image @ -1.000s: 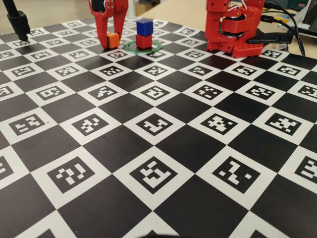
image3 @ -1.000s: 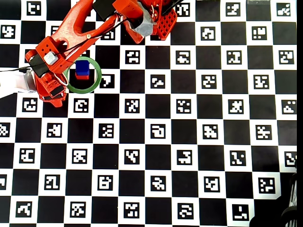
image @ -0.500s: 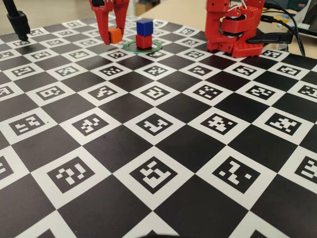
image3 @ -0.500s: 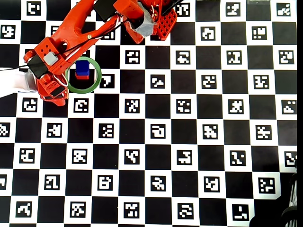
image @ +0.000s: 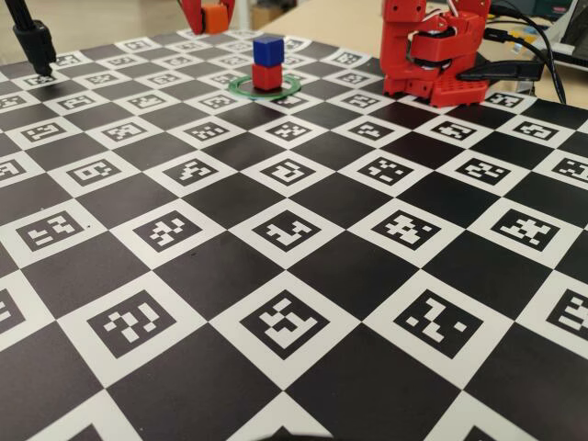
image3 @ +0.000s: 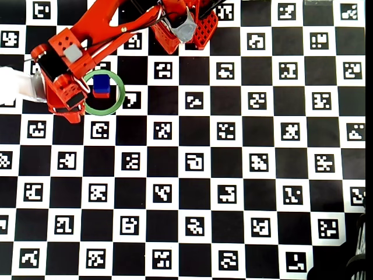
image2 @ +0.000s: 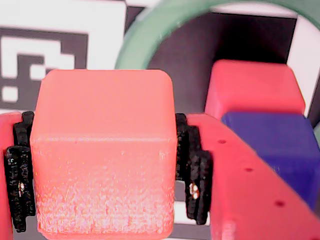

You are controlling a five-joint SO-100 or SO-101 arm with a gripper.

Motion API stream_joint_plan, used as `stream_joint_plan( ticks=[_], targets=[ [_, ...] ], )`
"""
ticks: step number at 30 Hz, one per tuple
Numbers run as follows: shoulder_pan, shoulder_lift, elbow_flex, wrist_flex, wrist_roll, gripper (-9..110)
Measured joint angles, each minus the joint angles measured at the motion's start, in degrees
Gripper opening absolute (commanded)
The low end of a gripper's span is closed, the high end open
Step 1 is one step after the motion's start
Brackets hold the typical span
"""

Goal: Grab the red cube then put it in the green circle then put the blue cube on top and finally the orange cube on top

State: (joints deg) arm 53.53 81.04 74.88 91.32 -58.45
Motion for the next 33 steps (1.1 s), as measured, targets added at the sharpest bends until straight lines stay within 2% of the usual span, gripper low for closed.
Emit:
stream_joint_plan(
  ticks=[14, 24, 33],
  targets=[
    [4.0, 10.4, -3.3, 7.5, 1.0, 8],
    [4.8, 21.2, 7.7, 7.6, -1.2, 8],
    [4.8, 21.8, 14.8, 7.6, -2.9, 8]
  ],
)
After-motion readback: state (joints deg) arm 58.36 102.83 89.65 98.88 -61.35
